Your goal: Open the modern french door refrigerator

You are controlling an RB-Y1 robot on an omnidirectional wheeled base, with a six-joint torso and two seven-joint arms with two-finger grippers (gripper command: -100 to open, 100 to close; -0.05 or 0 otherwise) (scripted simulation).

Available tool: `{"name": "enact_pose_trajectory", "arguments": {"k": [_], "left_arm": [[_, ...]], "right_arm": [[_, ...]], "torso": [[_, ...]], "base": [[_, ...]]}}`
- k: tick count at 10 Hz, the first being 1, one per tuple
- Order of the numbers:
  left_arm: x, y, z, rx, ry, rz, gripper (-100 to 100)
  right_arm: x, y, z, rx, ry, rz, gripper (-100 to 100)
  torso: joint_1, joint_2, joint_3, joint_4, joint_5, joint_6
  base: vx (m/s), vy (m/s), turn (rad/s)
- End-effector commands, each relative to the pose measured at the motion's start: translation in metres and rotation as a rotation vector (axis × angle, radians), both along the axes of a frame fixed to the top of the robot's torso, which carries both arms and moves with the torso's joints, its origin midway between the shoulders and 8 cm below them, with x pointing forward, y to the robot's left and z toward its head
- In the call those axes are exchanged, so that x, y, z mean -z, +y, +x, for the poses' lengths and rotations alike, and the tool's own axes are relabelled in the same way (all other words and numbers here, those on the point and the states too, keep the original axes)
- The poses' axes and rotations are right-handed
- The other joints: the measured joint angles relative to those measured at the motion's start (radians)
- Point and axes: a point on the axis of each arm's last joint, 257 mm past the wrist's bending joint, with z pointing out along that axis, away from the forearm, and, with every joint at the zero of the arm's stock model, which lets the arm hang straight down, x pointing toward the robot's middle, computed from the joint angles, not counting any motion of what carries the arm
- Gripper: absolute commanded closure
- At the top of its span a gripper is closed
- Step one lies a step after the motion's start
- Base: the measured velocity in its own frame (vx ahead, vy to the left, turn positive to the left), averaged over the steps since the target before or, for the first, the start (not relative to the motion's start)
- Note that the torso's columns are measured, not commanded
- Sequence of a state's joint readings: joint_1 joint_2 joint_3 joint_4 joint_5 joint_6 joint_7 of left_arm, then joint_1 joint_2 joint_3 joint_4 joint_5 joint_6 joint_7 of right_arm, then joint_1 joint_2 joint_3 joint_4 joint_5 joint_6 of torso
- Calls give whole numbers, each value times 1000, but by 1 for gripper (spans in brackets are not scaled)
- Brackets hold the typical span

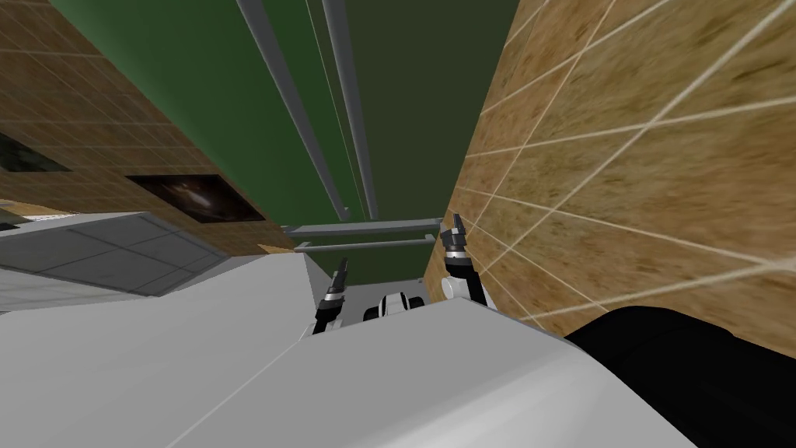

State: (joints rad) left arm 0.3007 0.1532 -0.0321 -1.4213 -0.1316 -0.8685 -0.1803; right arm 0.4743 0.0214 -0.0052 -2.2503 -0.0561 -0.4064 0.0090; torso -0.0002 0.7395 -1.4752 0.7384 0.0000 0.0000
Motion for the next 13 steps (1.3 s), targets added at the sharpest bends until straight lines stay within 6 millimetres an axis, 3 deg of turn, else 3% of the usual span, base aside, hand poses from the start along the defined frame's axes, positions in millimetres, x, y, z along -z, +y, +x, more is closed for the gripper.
{"name": "enact_pose_trajectory", "arguments": {"k": [1, 8, 11, 13], "left_arm": [[16, -4, -1, 2, 13, -5, -100], [45, -27, -3, -1, 34, -67, -100], [47, -35, -3, -4, 34, -93, -100], [37, -36, 15, -3, 34, -94, -100]], "right_arm": [[0, 0, 0, 0, 0, 0, 0], [0, 0, 0, 0, 0, 0, 0], [0, 0, 0, 0, 0, 0, 0], [0, 0, 0, 0, 0, 0, 0]], "torso": [[-1, 0, 0, 0, 0, 0], [0, 0, 0, 0, 0, 0], [0, -1, 0, 0, 0, 0], [0, 0, 0, 0, 0, 0]], "base": [[149, -10, -20], [114, -6, -18], [46, -3, -7], [0, -8, 8]]}}
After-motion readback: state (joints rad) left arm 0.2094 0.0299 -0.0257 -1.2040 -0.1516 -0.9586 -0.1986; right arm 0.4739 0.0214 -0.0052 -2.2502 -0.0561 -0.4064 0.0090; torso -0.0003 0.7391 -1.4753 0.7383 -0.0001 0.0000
